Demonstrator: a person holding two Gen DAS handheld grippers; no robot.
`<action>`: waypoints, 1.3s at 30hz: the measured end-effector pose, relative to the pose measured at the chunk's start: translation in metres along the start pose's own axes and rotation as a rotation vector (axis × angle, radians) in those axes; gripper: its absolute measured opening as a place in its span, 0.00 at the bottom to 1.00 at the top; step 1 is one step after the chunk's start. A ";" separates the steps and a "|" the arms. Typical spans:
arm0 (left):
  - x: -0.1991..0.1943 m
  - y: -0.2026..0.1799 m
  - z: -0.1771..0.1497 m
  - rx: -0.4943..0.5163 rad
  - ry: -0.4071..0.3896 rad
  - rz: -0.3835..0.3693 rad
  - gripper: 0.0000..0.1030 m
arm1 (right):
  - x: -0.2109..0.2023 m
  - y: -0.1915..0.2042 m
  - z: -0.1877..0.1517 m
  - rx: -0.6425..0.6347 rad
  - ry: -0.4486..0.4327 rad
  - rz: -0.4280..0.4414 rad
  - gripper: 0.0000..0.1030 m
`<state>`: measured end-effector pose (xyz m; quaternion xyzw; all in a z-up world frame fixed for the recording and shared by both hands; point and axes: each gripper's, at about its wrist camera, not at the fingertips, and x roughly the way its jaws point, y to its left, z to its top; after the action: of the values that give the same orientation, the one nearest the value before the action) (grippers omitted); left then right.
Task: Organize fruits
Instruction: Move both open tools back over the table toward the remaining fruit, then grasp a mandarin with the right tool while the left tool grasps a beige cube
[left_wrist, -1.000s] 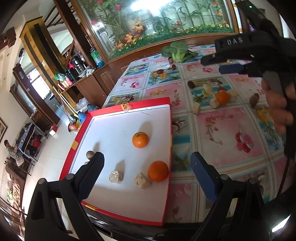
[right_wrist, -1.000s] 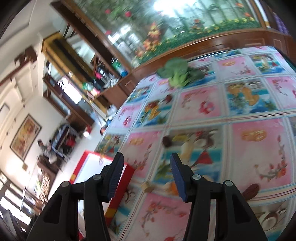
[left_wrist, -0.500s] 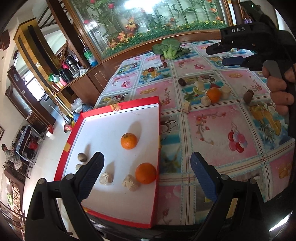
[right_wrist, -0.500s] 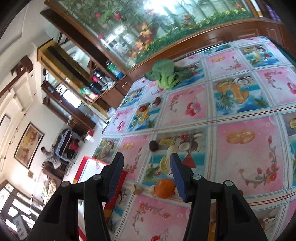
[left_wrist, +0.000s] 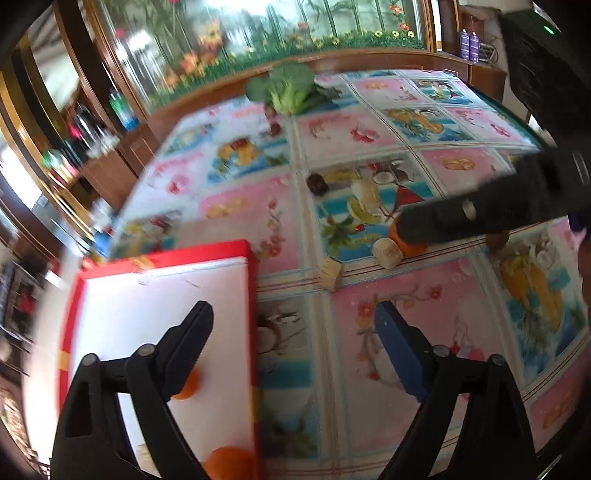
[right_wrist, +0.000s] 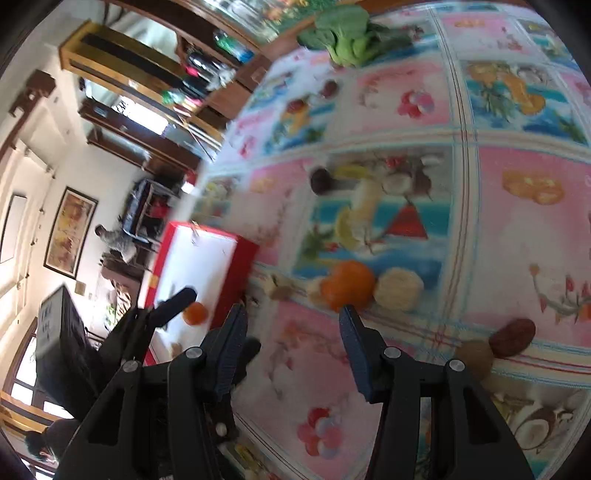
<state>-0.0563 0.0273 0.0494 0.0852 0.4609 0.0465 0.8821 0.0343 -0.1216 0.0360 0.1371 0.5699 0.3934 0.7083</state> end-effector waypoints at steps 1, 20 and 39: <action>0.005 0.001 0.001 -0.008 0.012 -0.018 0.84 | 0.001 -0.003 0.000 0.011 0.009 -0.010 0.50; 0.036 -0.003 0.011 0.055 0.032 -0.116 0.63 | 0.008 -0.006 0.005 0.042 -0.137 -0.192 0.35; 0.048 -0.006 0.019 0.019 0.030 -0.236 0.30 | 0.018 -0.001 -0.001 -0.005 -0.084 -0.193 0.31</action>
<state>-0.0132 0.0267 0.0201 0.0379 0.4813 -0.0607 0.8736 0.0348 -0.1096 0.0228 0.0964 0.5491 0.3188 0.7665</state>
